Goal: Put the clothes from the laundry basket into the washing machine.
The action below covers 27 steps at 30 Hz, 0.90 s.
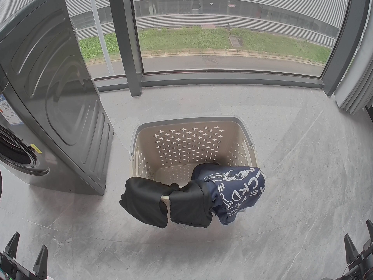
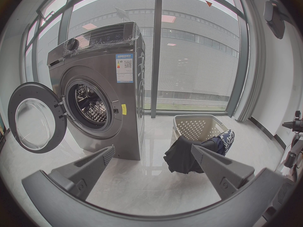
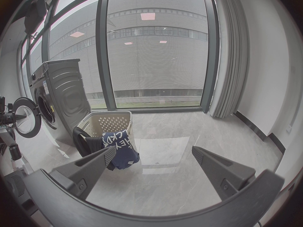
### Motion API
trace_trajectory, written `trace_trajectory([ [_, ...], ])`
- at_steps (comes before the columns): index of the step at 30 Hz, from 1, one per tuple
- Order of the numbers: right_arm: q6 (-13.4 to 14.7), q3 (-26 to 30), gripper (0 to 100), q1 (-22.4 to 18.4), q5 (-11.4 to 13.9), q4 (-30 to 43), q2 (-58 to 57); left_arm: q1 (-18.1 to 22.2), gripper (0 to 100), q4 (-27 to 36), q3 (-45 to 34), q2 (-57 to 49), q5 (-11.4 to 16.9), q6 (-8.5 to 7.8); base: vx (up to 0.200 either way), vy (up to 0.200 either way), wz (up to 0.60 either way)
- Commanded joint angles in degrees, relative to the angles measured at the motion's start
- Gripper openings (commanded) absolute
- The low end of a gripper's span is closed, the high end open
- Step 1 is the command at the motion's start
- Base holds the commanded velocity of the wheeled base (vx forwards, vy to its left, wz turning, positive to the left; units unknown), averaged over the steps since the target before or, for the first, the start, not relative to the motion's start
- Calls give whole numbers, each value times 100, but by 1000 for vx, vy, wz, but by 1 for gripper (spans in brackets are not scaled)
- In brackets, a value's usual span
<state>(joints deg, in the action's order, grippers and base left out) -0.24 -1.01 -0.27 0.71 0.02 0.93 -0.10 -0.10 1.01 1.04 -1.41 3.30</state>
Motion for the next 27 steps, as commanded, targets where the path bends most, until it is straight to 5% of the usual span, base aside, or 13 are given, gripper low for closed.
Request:
trace_trajectory([
  [1,-11,101,100,0,-88,-11,-93,1,100,1,-92,-51,1,4,0,0,0],
  [3,-20,22,100,0,-88,-90,-93,1,100,1,-92,-51,1,4,0,0,0],
  [9,-28,-1419,100,-167,-229,-73,663,1,100,1,-92,-51,1,-5,0,0,0],
  [11,16,-1358,100,-105,-185,-11,1129,1,100,-8,-92,-51,-8,-5,0,0,0],
  [14,710,-778,100,378,-36,-266,2439,1,100,1,-92,-51,-8,4,0,0,0],
  [16,912,-584,100,616,17,-741,3177,1,100,1,-92,-51,1,-5,0,0,0],
  [22,1061,-409,100,941,8,-2894,5172,1,100,1,-92,-51,1,4,0,0,0],
  [27,1061,-417,100,958,0,-3720,6420,1,100,1,-92,-51,-8,4,0,0,0],
])
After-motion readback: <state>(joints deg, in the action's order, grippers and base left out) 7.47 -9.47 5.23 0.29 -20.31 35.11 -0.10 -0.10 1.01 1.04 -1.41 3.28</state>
